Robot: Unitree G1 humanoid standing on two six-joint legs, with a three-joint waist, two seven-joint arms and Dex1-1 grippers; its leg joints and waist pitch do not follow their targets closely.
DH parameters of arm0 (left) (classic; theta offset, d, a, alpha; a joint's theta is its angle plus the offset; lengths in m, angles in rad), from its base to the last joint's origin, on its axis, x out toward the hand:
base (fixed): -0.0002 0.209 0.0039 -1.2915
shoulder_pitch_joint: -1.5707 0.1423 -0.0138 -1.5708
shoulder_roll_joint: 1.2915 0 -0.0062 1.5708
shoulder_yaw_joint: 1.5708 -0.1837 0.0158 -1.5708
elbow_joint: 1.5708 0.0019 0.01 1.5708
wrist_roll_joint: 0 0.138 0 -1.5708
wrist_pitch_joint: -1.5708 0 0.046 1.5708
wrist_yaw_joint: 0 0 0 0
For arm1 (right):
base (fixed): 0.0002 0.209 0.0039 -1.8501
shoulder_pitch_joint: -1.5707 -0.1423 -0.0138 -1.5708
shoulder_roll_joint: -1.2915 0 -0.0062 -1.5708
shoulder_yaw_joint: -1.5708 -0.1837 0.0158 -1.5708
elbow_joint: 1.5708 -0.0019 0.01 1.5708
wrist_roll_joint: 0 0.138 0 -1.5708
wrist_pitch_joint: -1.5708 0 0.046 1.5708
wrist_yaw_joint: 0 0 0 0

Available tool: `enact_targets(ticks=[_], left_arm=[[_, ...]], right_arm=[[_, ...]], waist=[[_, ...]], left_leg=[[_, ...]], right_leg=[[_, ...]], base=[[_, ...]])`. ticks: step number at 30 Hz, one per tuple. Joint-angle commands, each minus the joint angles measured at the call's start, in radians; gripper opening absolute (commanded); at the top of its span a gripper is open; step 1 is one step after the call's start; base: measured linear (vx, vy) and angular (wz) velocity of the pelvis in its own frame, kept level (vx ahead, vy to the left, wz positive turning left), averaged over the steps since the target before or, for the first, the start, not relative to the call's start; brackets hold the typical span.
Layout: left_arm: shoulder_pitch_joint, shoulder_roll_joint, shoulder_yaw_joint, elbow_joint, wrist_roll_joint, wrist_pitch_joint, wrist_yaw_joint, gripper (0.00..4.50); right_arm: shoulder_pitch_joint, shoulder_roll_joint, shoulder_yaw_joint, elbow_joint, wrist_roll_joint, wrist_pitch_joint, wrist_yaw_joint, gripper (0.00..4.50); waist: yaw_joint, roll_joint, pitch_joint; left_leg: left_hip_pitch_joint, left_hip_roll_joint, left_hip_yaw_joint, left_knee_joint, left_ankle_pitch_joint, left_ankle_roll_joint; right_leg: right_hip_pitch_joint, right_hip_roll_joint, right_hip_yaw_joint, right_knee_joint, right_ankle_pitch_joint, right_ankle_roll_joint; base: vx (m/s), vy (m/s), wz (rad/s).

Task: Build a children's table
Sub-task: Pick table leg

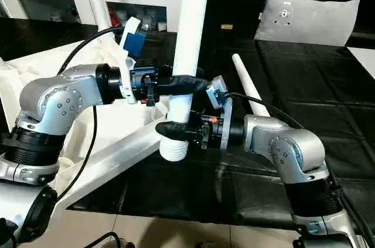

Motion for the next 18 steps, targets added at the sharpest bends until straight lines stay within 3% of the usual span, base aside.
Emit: enact_targets(ticks=[1,4,5,9,11,18], left_arm=[[-0.017,0.002,-0.013,-0.023,0.005,-0.005,-0.013,1.86],[-0.018,0.002,-0.013,-0.022,0.007,-0.005,-0.015,1.86],[-0.019,0.002,-0.013,-0.021,0.007,-0.005,-0.015,1.86],[-0.021,-0.001,-0.009,-0.017,0.008,-0.008,-0.01,1.86],[-0.023,-0.002,-0.008,-0.015,0.009,-0.01,-0.008,1.86],[-0.026,-0.005,-0.005,-0.009,0.014,-0.015,-0.008,1.86]], right_arm=[[-0.002,-0.004,0.004,-0.006,-0.008,-0.007,-0.009,3.07],[-0.003,0.0,-0.001,-0.004,-0.005,-0.011,0.003,3.09],[-0.003,-0.001,-0.001,-0.005,-0.004,-0.01,0.006,2.79],[0.0,-0.001,0.003,-0.008,0.0,-0.004,0.014,2.67],[0.005,-0.003,0.009,-0.011,0.001,-0.001,0.02,2.32],[0.013,-0.005,0.018,-0.006,-0.015,-0.002,0.017,2.07]], waist=[[0.002,-0.005,-0.085],[0.002,-0.006,-0.086],[0.003,-0.005,-0.086],[0.003,-0.007,-0.087],[0.003,-0.006,-0.088],[0.004,-0.005,-0.089]], left_leg=[[0.014,0.005,0.007,-0.061,-0.176,0.002],[0.013,0.005,0.007,-0.061,-0.17,0.004],[0.013,0.005,0.007,-0.06,-0.169,0.004],[0.012,0.006,0.008,-0.06,-0.166,0.006],[0.012,0.006,0.008,-0.06,-0.162,0.006],[0.013,0.006,0.008,-0.059,-0.166,0.003]], right_leg=[[0.061,-0.055,0.034,-0.082,-0.354,-0.146],[0.062,-0.056,0.034,-0.082,-0.35,-0.145],[0.062,-0.056,0.035,-0.082,-0.349,-0.147],[0.063,-0.056,0.035,-0.081,-0.342,-0.149],[0.063,-0.057,0.035,-0.08,-0.337,-0.151],[0.063,-0.057,0.035,-0.08,-0.338,-0.152]], base=[[0.0,0.0,0.0],[0.0,0.0,0.0],[0.0,0.0,0.0],[0.0,0.0,0.0],[0.0,0.0,0.0],[0.0,0.0,0.0]])
